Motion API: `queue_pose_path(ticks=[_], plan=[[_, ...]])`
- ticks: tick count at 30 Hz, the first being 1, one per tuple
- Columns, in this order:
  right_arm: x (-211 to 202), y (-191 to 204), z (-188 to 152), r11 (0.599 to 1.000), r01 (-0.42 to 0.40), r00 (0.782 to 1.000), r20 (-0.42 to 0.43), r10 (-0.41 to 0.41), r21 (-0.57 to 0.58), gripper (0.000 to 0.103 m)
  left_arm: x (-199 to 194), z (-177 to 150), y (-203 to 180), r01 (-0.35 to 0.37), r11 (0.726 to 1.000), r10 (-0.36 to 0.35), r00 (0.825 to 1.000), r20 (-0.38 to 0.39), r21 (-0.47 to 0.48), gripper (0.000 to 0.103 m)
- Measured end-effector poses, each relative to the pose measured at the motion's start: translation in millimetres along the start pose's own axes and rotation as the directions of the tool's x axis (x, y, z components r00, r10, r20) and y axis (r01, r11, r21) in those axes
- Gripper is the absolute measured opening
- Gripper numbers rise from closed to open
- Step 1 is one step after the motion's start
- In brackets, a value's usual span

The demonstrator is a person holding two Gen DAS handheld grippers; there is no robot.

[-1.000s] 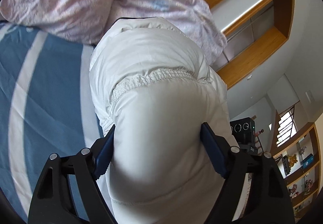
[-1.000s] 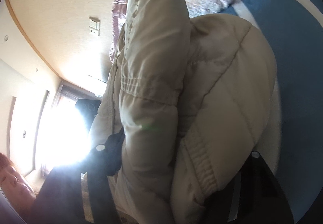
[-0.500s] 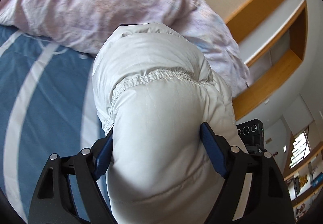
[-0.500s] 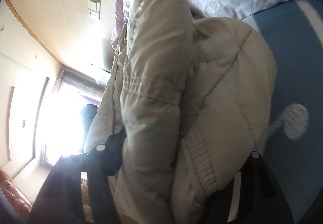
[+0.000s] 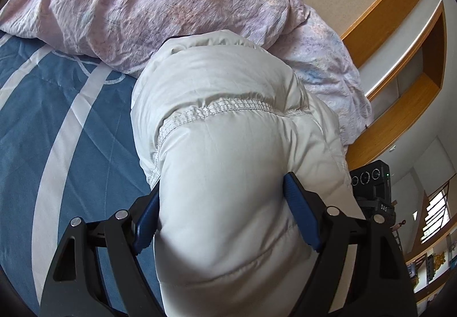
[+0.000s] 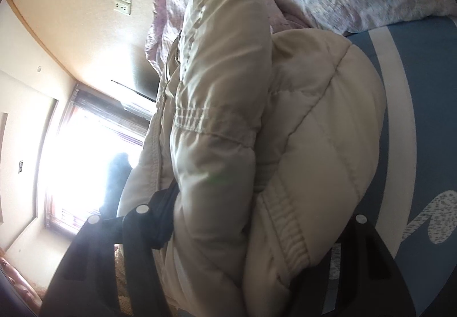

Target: Fold large clothes

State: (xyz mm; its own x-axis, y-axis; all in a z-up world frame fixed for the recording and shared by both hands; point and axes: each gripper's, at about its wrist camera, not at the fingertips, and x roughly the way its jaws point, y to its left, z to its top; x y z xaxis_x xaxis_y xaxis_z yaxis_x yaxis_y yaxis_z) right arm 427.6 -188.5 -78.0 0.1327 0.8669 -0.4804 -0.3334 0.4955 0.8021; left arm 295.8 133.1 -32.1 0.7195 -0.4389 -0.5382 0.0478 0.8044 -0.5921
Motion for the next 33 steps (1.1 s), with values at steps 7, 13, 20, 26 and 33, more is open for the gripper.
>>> queue_pose_path(ticks=[7,13,20,26,33], plan=[[7.2,32.2,0.6,0.998,0.037,0.999,-0.011,-0.038,-0.040,0.062,-6.1,-11.1,4.5,-0.050,0.999,0.051,0.998,0.040,-0.007,0.081],[12.4,8.0,-9.4,0.993,0.103,0.995,0.004,-0.103,0.053,0.085,2.1,-11.3,-3.1,-0.156,0.986,0.153,0.987,0.058,0.052,0.086],[-48.2,87.8,-24.6,0.867,0.484,0.864,0.225,-0.451,-0.121,0.089,-44.1,0.7,-33.3,-0.284,0.945,0.253,0.950,0.185,0.164,0.092],[-56.6,160.0,-42.1,0.729,0.649,0.722,0.477,-0.501,-0.217,0.087,-44.1,9.9,-68.8,-0.378,0.896,0.328,0.917,0.227,0.233,0.098],[-2.5,167.7,-34.9,0.618,0.717,0.679,0.522,-0.516,-0.322,0.066,-8.9,10.0,-80.9,-0.444,0.865,0.402,0.892,0.206,0.235,0.098]])
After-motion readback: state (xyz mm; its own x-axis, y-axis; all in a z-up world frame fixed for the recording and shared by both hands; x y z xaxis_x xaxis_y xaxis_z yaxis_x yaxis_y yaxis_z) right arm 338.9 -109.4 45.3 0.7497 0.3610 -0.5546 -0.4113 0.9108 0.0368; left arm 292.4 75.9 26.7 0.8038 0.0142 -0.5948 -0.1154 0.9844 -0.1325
